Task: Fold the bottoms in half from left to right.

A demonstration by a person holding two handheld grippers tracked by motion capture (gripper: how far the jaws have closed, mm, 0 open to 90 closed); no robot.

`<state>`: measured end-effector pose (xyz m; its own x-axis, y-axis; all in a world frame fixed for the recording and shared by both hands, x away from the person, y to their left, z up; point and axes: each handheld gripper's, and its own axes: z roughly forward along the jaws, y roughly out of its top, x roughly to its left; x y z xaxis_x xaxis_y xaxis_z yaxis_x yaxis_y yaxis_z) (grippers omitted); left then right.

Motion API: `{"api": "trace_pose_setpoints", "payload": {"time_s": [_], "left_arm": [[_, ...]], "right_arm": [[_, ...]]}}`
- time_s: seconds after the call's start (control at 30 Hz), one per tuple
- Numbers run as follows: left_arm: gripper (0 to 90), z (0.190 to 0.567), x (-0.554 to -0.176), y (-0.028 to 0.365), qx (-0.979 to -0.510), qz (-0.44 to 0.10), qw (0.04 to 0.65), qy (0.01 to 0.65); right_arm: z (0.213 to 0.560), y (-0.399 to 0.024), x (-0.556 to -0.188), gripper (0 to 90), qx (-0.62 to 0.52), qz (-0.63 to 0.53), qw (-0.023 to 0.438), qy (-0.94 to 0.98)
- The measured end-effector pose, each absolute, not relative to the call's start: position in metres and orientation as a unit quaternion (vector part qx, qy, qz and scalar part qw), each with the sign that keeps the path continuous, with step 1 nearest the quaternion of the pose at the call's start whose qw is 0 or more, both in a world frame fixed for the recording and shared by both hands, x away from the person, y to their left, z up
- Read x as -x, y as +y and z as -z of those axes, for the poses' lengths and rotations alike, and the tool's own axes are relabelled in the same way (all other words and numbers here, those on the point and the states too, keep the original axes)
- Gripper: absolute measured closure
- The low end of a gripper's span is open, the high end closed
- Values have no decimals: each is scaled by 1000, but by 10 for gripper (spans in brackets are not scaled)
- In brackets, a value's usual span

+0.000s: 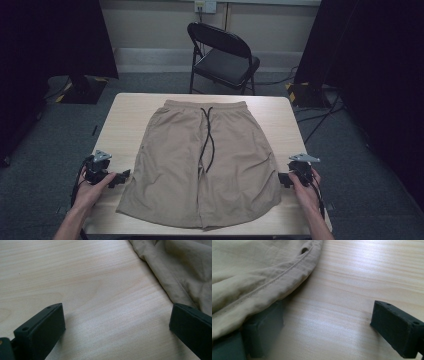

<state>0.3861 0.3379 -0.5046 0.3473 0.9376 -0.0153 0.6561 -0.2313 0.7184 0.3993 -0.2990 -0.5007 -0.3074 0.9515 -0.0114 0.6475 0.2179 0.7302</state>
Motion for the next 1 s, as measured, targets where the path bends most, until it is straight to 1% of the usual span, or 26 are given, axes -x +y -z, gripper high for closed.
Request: {"api": "trace_pose_setpoints", "payload": {"time_s": [0.13,0.27,0.3,0.37,0.4,0.5,0.57,0.63,0.7,0.77,0.8,0.87,0.9,0.97,1.0], "left_arm": [[0,505,-386,337,-752,-219,324,530],[12,501,-388,334,-758,-210,308,535],[24,499,-388,333,-763,-200,304,534],[65,498,-388,331,-763,-200,306,533],[65,497,-387,331,-766,-200,306,529],[188,494,-386,331,-763,-202,309,531],[176,491,-385,332,-755,-198,318,538],[215,487,-383,331,-754,-206,320,535],[220,482,-382,329,-756,-210,325,528],[226,478,-382,325,-759,-213,329,520],[228,475,-382,322,-769,-220,319,509],[237,474,-383,319,-771,-225,314,506],[238,469,-385,314,-771,-219,332,498],[241,462,-389,308,-774,-224,334,489],[242,459,-391,305,-773,-225,345,483]], "right_arm": [[501,-299,-398,100,-543,-317,241,739],[499,-299,-397,113,-545,-310,235,742],[497,-300,-397,148,-549,-308,236,740],[495,-302,-397,147,-552,-305,238,739],[495,-302,-397,147,-552,-305,238,739],[491,-305,-396,155,-551,-314,240,735],[487,-306,-395,158,-550,-318,246,732],[482,-307,-394,159,-547,-321,248,732],[473,-309,-391,157,-541,-329,257,730],[468,-310,-390,154,-543,-352,243,722],[466,-309,-390,159,-541,-355,242,723],[463,-306,-389,167,-537,-361,244,723],[458,-298,-390,170,-522,-369,241,730],[453,-284,-391,184,-501,-382,233,741],[451,-276,-392,193,-489,-385,230,748]]}}
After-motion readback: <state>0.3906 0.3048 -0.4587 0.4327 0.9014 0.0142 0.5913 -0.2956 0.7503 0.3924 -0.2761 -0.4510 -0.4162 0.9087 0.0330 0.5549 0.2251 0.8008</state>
